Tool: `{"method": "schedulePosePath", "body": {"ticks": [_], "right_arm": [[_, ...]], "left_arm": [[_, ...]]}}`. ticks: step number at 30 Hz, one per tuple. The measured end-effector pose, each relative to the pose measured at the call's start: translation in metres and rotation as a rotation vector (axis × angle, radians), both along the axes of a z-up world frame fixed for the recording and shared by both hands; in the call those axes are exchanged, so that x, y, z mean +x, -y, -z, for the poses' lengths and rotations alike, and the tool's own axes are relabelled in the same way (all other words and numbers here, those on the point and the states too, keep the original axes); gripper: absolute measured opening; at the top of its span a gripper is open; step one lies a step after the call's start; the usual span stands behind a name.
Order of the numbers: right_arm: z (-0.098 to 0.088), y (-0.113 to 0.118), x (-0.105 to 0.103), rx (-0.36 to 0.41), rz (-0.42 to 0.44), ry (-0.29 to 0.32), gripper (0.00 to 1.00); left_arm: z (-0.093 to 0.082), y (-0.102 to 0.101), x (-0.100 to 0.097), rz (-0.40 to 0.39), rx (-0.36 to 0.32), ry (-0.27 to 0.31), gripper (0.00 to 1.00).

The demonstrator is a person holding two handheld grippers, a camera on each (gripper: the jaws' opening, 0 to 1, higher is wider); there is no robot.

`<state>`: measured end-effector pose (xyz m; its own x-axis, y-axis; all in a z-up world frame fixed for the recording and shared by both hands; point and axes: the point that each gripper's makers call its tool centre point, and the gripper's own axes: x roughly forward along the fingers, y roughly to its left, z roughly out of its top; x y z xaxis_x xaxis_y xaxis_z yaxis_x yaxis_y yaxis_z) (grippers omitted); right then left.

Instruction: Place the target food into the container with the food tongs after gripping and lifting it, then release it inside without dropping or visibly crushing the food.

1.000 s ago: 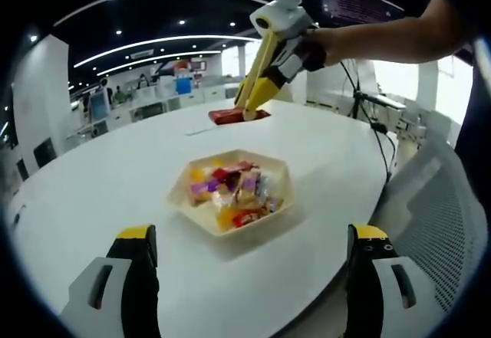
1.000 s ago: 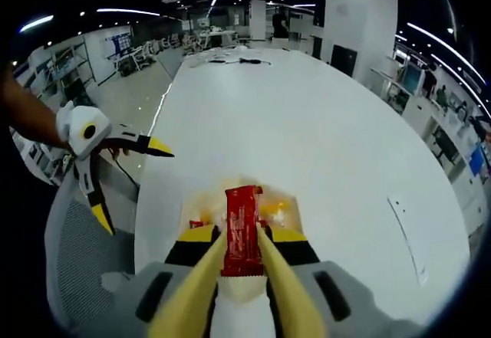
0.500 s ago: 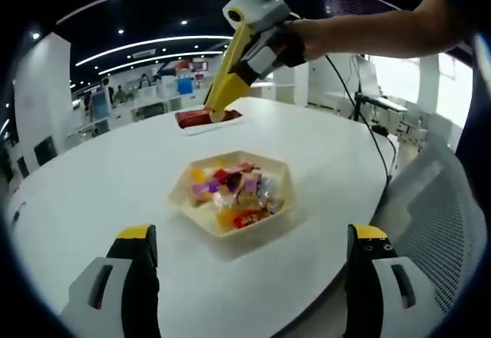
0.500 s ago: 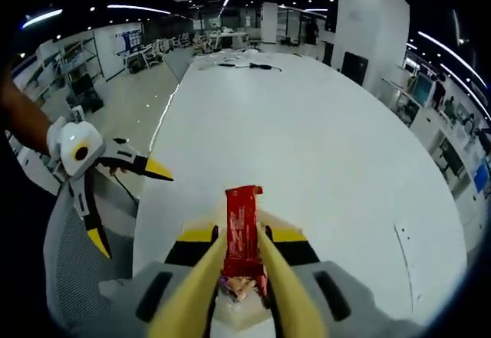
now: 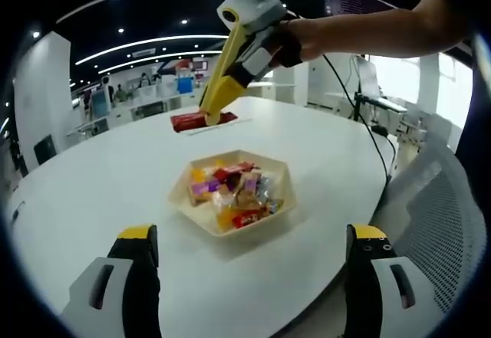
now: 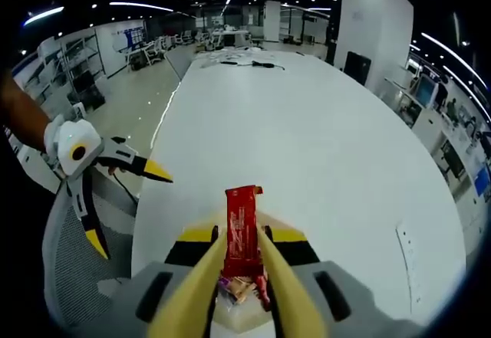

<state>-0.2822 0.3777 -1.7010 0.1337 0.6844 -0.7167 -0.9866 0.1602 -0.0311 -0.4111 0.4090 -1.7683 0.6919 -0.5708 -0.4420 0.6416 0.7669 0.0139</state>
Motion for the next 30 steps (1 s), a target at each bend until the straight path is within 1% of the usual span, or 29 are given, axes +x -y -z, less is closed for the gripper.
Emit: {"method": "schedulePosePath", "body": {"ticks": [21,25,27,29,30], "right_arm": [[0.0019,-0.0007,-0.0021,-0.009,-0.004,0.003,0.23],[0.0036,-0.0024,-0.0004,-0.006,-0.005,0.007,0.25],[0.0038,-0.0020,0.0026,-0.009,-0.011,0.036,0.25],[0.0038,-0.0025,0.0008,-0.002,-0.012,0.017,0.25],[0.0035,-0.0018,0.0017,-0.006,-0.015,0.028,0.25]], "left_arm": [[0.0006,-0.0005,0.0004,-0.001,0.000,-0.003,0.97],[-0.0001,-0.0008,0.0006,-0.004,-0.003,-0.002,0.97],[0.0000,-0.0008,0.0007,-0.004,0.000,0.000,0.97],[-0.0005,-0.0006,0.0008,-0.005,-0.005,0.000,0.97],[-0.0004,-0.0009,0.0009,-0.006,-0.003,0.000,0.97]]}}
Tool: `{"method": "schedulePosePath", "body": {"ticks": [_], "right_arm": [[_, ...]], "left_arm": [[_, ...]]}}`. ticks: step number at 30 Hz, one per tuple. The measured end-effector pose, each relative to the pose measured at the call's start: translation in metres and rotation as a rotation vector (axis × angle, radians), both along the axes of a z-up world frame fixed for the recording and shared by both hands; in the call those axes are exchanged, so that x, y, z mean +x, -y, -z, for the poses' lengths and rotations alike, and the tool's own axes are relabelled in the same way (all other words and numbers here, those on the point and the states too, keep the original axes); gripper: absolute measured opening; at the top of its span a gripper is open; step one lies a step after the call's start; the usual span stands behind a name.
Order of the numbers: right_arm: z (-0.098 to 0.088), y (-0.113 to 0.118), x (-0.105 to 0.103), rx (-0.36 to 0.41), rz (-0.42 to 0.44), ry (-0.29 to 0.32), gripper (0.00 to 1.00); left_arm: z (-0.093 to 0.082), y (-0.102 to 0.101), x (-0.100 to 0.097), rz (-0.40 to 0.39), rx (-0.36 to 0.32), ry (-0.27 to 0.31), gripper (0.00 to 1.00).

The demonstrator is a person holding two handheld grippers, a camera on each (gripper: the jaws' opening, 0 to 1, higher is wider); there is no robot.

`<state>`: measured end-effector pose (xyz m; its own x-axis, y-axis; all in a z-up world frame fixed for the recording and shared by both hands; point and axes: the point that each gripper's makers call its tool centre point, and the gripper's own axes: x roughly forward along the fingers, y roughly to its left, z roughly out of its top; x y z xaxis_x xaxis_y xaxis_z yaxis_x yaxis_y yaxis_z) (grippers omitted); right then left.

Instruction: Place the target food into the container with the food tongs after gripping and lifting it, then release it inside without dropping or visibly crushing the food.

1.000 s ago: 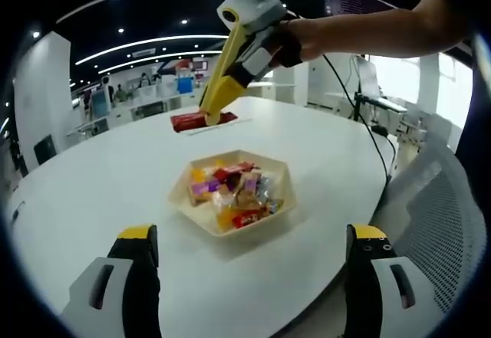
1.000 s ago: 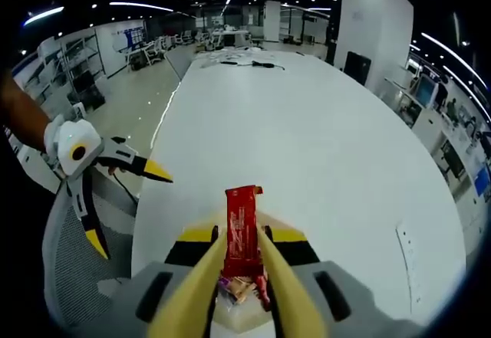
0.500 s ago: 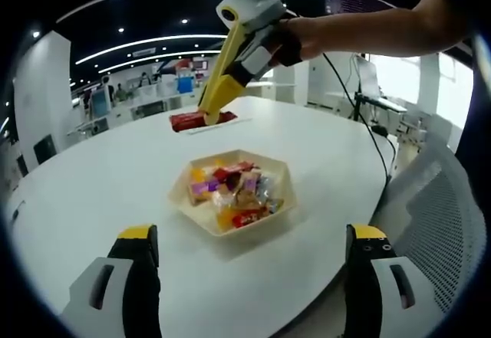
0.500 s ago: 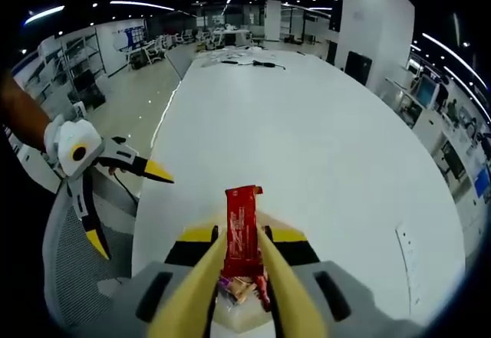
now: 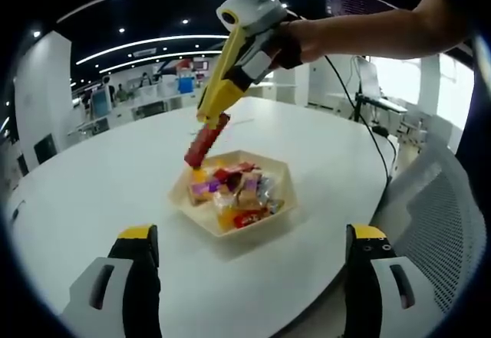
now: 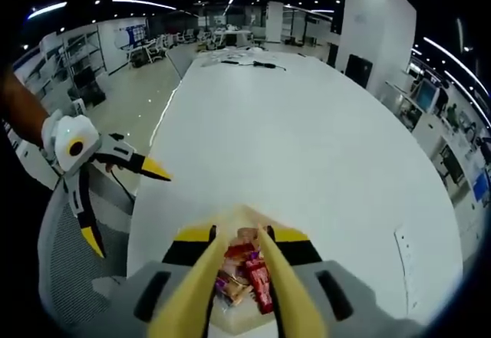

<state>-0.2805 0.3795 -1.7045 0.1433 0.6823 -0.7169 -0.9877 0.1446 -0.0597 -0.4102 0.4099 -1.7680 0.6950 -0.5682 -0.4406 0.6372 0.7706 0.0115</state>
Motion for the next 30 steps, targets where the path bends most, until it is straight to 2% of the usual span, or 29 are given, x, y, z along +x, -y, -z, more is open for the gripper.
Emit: {"method": "schedulePosePath", "body": {"ticks": [14,20,27,30], "right_arm": [[-0.009,0.003,0.001,0.020,0.006,0.011,0.26],[-0.023,0.003,0.003,0.069,0.031,0.029,0.27],[-0.038,0.016,0.004,0.119,0.046,0.052,0.28],[-0.050,0.023,0.006,0.178,0.076,0.049,0.28]], "left_arm": [[0.000,0.001,-0.001,0.005,0.003,-0.001,0.97],[-0.001,0.001,0.000,0.003,-0.001,0.003,0.97],[0.000,0.001,-0.001,0.006,-0.003,0.000,0.97],[-0.001,0.002,-0.002,0.010,-0.005,-0.002,0.97]]}}
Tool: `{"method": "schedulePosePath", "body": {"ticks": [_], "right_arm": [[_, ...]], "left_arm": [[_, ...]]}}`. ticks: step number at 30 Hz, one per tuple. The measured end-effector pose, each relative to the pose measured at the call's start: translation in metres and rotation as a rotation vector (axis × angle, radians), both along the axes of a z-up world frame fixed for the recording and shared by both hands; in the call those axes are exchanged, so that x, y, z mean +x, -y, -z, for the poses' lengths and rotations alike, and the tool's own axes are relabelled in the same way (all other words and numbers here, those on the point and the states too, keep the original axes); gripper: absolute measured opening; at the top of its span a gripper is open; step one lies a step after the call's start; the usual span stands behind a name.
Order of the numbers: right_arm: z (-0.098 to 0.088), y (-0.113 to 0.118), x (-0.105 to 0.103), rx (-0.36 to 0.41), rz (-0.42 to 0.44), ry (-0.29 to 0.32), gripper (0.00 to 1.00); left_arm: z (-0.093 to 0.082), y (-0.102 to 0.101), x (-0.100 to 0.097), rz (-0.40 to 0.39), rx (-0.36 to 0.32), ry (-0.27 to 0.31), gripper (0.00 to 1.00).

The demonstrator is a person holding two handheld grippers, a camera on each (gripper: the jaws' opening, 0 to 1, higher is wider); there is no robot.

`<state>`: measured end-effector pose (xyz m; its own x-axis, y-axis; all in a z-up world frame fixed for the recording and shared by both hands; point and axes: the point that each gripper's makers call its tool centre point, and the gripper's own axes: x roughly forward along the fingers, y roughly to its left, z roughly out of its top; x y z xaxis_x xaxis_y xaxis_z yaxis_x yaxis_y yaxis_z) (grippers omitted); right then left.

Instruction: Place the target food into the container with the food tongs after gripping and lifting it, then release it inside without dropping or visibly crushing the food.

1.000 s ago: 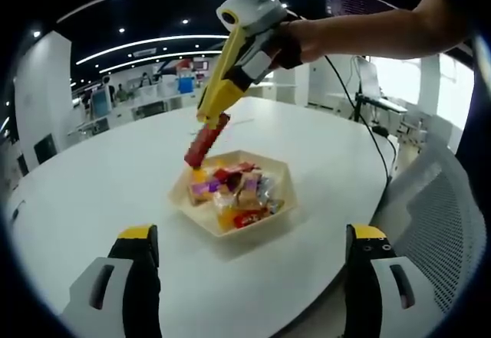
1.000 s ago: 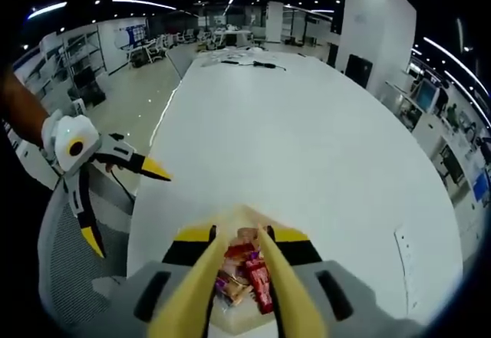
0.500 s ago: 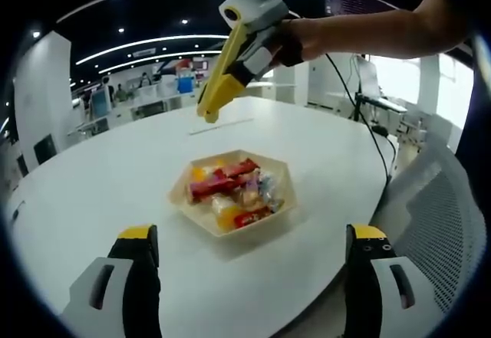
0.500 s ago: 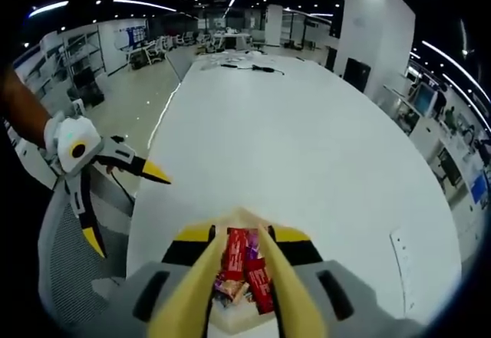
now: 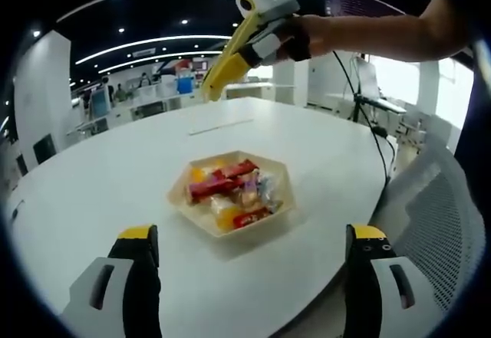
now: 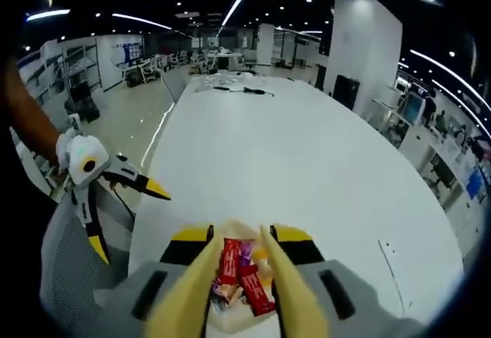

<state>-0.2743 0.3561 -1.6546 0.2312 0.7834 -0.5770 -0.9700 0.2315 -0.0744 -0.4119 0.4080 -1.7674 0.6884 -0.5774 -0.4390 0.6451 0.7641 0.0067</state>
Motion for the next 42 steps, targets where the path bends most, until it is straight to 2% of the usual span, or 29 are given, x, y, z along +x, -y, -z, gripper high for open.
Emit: {"method": "schedulePosePath", "body": {"ticks": [6,8,13,14,16,18,19,22,26,29,30,32,33,39,41,42], "right_arm": [[-0.012,0.023,0.009,0.066,0.051,0.012,0.28],[-0.015,0.032,0.011,0.088,0.071,0.012,0.28],[-0.026,0.051,0.009,0.134,0.110,0.024,0.28],[-0.029,0.055,0.008,0.139,0.116,0.037,0.28],[-0.034,0.062,0.007,0.149,0.127,0.040,0.28],[-0.039,0.070,0.004,0.164,0.141,0.051,0.28],[-0.042,0.074,0.002,0.173,0.146,0.053,0.28],[-0.046,0.085,-0.001,0.192,0.165,0.063,0.28],[-0.044,0.095,-0.006,0.213,0.177,0.074,0.28],[-0.044,0.102,-0.011,0.239,0.185,0.080,0.27],[-0.046,0.103,-0.015,0.257,0.184,0.072,0.27],[-0.051,0.105,-0.021,0.277,0.178,0.093,0.27],[-0.054,0.105,-0.025,0.300,0.172,0.083,0.27],[-0.072,0.102,-0.062,0.432,0.077,0.078,0.27],[-0.077,0.099,-0.073,0.475,0.051,0.047,0.27],[-0.080,0.097,-0.080,0.490,0.033,0.055,0.27]], "left_arm": [[0.001,0.001,-0.002,0.006,-0.012,-0.015,0.96],[0.004,0.002,-0.002,0.014,0.004,-0.019,0.96],[-0.002,-0.003,0.002,-0.021,-0.082,-0.037,0.99],[-0.001,-0.008,0.003,-0.039,-0.114,-0.058,0.99],[0.003,-0.011,0.004,-0.045,-0.115,-0.083,0.99],[-0.002,-0.006,0.003,-0.023,-0.117,-0.061,0.99],[-0.004,-0.002,0.001,0.008,-0.093,-0.044,0.99],[-0.007,0.005,-0.001,0.056,-0.064,-0.040,0.98],[-0.027,0.008,0.008,0.089,-0.089,-0.022,0.97],[-0.052,0.014,0.016,0.134,-0.131,-0.002,0.95],[-0.064,0.017,0.019,0.162,-0.134,0.011,0.95],[-0.082,0.023,0.025,0.215,-0.116,0.049,0.93],[-0.089,0.026,0.025,0.243,-0.112,0.042,0.91],[-0.149,0.059,0.022,0.431,-0.169,0.083,0.84],[-0.160,0.068,0.021,0.474,-0.180,0.092,0.79],[-0.165,0.076,0.018,0.515,-0.180,0.094,0.77]]}}
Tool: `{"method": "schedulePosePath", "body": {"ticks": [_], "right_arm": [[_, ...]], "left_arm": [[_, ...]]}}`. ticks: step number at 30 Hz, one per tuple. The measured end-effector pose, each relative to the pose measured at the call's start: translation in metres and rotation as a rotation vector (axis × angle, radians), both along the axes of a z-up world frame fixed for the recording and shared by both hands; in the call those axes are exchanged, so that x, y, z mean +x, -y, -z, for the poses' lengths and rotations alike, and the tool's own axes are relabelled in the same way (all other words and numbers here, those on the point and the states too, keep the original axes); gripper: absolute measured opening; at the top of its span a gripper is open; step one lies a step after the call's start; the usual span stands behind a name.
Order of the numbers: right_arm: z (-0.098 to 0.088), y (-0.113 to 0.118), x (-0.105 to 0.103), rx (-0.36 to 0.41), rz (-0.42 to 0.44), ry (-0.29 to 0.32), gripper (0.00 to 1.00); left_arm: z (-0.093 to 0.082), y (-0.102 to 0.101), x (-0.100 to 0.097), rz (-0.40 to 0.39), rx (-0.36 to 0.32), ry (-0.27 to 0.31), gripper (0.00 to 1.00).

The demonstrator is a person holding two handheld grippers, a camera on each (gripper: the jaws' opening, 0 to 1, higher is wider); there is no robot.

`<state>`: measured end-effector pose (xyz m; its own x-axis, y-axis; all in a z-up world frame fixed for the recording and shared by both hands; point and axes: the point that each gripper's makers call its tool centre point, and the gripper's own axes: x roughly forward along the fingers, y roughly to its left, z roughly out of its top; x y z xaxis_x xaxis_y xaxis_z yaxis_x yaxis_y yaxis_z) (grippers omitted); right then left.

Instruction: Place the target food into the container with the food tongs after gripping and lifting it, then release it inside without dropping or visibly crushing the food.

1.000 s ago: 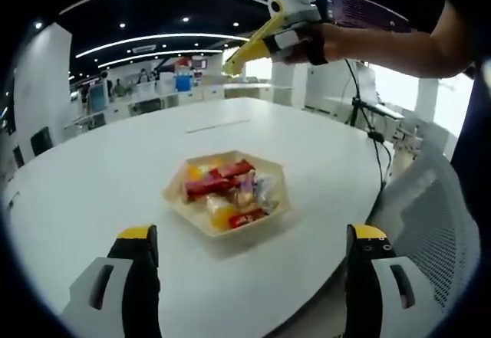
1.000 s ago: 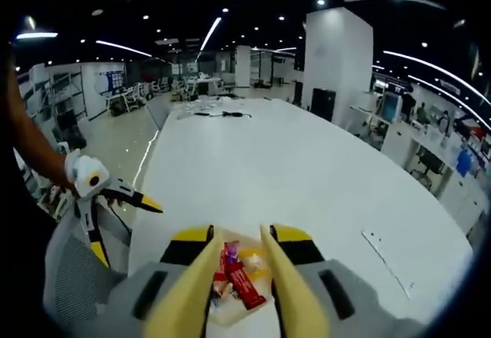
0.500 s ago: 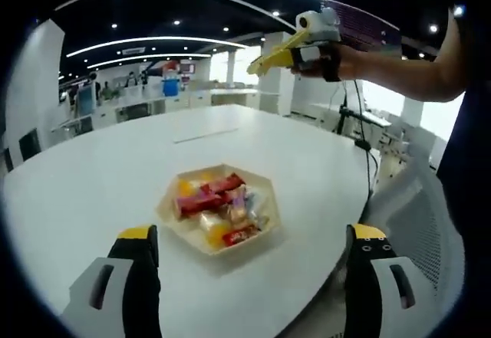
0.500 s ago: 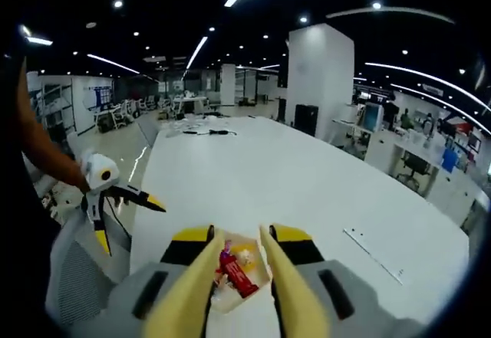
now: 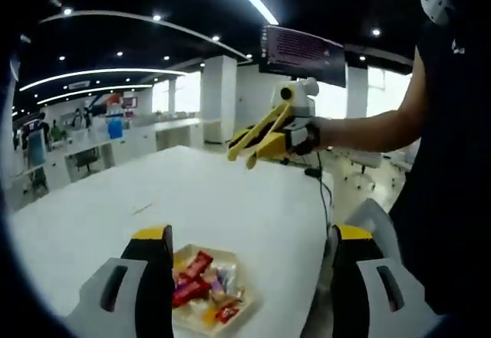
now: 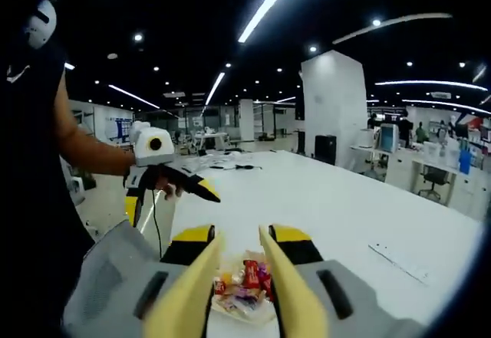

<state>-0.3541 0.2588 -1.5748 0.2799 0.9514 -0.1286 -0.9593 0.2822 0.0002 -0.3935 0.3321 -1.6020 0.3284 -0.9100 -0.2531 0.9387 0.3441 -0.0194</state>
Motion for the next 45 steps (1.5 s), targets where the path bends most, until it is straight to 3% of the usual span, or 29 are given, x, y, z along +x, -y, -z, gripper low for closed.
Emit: {"method": "schedulePosePath", "body": {"ticks": [3,13,23,34,45], "right_arm": [[-0.002,-0.003,-0.012,0.008,-0.026,0.003,0.27],[-0.008,-0.012,-0.033,0.063,-0.105,-0.005,0.26],[-0.009,-0.019,-0.039,0.084,-0.141,-0.020,0.26],[-0.010,-0.026,-0.047,0.098,-0.173,-0.039,0.26],[-0.019,-0.026,-0.044,0.121,-0.167,-0.027,0.26]], "left_arm": [[-0.009,0.017,0.002,0.055,0.004,0.043,0.70],[-0.014,0.054,0.003,0.155,0.010,0.048,0.53],[-0.023,0.056,0.003,0.175,-0.026,0.052,0.32],[-0.028,0.057,-0.002,0.194,-0.038,0.081,0.22],[-0.038,0.057,-0.001,0.199,-0.044,0.102,0.21]]}}
